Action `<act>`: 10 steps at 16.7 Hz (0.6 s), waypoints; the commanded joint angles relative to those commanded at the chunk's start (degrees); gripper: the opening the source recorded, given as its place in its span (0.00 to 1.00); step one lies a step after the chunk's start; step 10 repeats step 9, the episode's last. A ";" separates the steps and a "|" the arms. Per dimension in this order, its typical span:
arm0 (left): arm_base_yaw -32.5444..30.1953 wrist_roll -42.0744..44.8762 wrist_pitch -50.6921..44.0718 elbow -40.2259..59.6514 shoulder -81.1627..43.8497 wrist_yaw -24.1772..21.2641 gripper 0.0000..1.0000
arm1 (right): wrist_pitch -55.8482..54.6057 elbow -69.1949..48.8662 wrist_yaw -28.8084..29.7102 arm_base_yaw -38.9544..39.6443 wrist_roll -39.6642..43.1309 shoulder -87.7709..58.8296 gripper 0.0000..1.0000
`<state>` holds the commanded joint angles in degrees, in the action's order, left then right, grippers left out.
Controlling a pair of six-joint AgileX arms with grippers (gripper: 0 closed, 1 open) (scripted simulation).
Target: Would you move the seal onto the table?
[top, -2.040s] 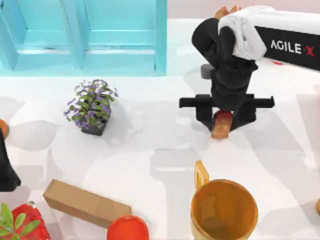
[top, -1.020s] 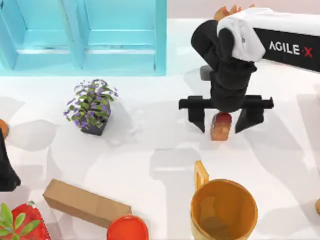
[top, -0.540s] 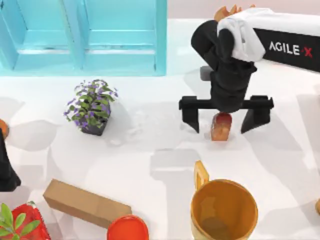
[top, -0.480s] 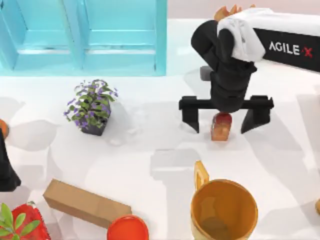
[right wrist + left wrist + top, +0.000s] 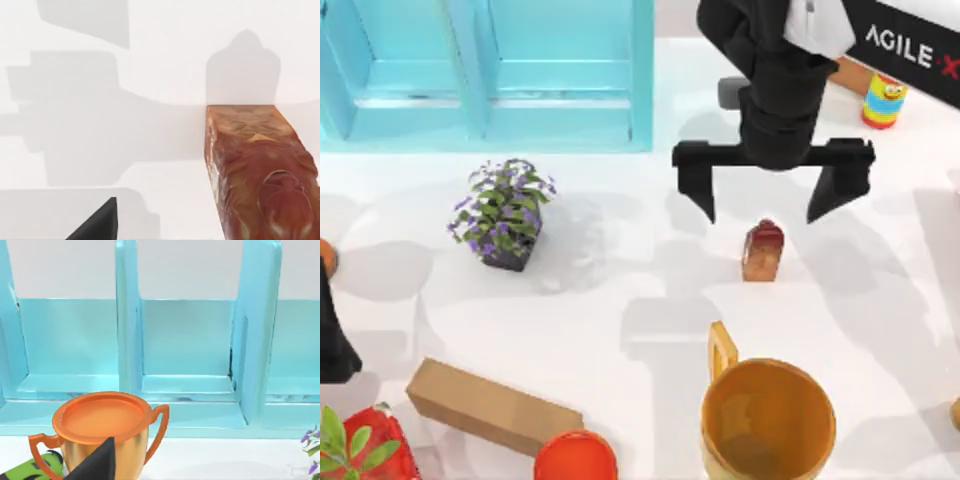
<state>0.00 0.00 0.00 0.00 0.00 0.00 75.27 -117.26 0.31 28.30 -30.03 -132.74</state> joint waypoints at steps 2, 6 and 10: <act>0.00 0.00 0.00 0.00 0.00 0.00 1.00 | 6.61 -6.86 0.00 -0.03 0.04 -0.10 1.00; 0.00 0.00 0.00 0.00 0.00 0.00 1.00 | 17.10 -17.49 0.01 -0.22 0.21 0.16 1.00; 0.00 0.00 0.00 0.00 0.00 0.00 1.00 | 19.58 -19.91 0.02 -0.35 0.34 0.53 1.00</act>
